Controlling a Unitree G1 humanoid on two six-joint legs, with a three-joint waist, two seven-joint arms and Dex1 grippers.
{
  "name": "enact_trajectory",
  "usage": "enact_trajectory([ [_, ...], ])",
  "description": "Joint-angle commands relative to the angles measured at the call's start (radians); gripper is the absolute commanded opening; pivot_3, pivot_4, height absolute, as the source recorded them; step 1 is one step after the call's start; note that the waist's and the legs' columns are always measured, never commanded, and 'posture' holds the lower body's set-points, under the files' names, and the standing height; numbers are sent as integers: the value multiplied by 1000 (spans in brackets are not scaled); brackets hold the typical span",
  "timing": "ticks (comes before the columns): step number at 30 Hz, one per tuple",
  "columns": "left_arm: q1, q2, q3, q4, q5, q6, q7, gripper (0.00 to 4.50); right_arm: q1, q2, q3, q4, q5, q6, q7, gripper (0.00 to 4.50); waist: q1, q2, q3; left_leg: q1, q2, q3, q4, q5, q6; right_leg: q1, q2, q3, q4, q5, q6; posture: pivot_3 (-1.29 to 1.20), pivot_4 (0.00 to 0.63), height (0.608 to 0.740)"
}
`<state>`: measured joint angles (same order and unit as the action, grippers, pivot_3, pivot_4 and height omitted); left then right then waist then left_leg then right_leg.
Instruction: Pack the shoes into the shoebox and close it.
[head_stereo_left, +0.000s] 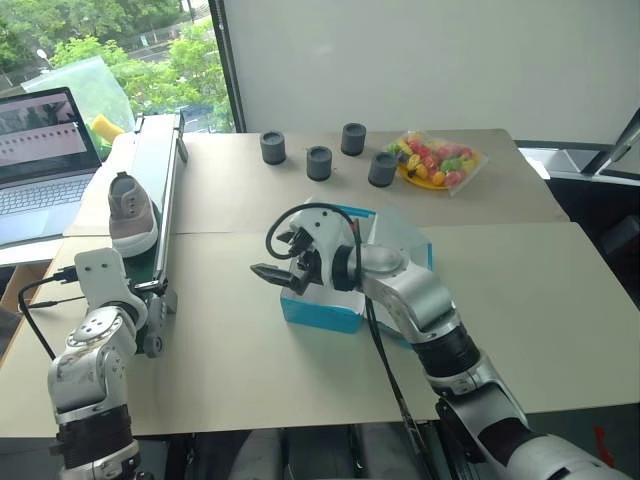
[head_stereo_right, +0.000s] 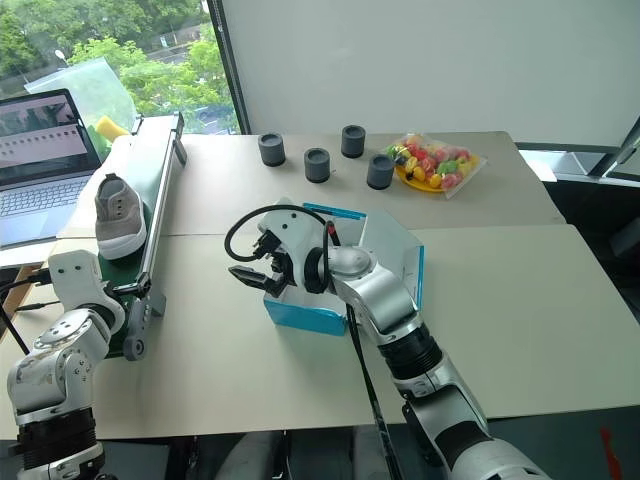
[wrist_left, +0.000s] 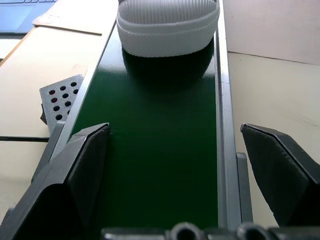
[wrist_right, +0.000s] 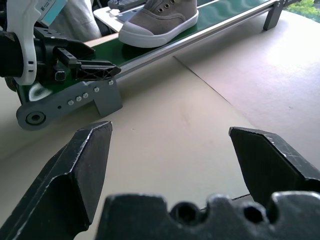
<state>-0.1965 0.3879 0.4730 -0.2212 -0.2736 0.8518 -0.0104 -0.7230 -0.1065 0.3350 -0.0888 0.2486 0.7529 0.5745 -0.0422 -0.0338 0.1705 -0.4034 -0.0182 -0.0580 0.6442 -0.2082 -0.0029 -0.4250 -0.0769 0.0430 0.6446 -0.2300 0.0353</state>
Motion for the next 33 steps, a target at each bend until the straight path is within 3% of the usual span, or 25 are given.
enact_trajectory([
  [1, -13, 22, 4, -8, 24, -19, 12, 4500, -20, 9, -32, -42, 17, 7, -5, 4415, 0, 0, 0, 0, 0, 0, 0, 0, 0, 0, 0, 0, 0, 0, 0, 0, 150, 740],
  [10, -39, -1, -6, 27, 60, 7, 82, 4500, -20, 12, -36, -49, 24, 13, -10, 4415, 0, 0, 0, 0, 0, 0, 0, 0, 0, 0, 0, 0, 0, 0, 0, 0, 150, 740],
  [14, -44, -12, -6, 18, 50, -20, 73, 3475, -21, 13, -39, -49, 23, 15, -14, 4500, -1, 0, 0, 0, 0, 0, 0, 0, 0, 0, 0, 0, 1, 0, 0, 0, 150, 740],
  [15, -43, -10, -10, 17, 49, -19, 68, 2918, -21, 13, -40, -49, 24, 15, -14, 4500, -2, 0, 0, 1, 0, 0, 0, 0, 0, 0, 0, 0, 1, 0, 0, 0, 150, 740],
  [20, -52, -6, -14, 27, 57, -14, 74, 1342, -20, 12, -40, -48, 19, 16, -20, 4500, -5, 0, 0, 1, 0, 1, 0, 0, 0, 0, 0, 0, 1, 0, 0, 0, 150, 740],
  [33, -52, 16, -58, 28, 98, -9, 85, 1342, -18, 7, -39, -41, 12, 18, -24, 4500, -4, 0, 0, 3, 0, 1, 0, 0, 0, 0, 0, 0, 2, 0, -1, 0, 150, 740],
])
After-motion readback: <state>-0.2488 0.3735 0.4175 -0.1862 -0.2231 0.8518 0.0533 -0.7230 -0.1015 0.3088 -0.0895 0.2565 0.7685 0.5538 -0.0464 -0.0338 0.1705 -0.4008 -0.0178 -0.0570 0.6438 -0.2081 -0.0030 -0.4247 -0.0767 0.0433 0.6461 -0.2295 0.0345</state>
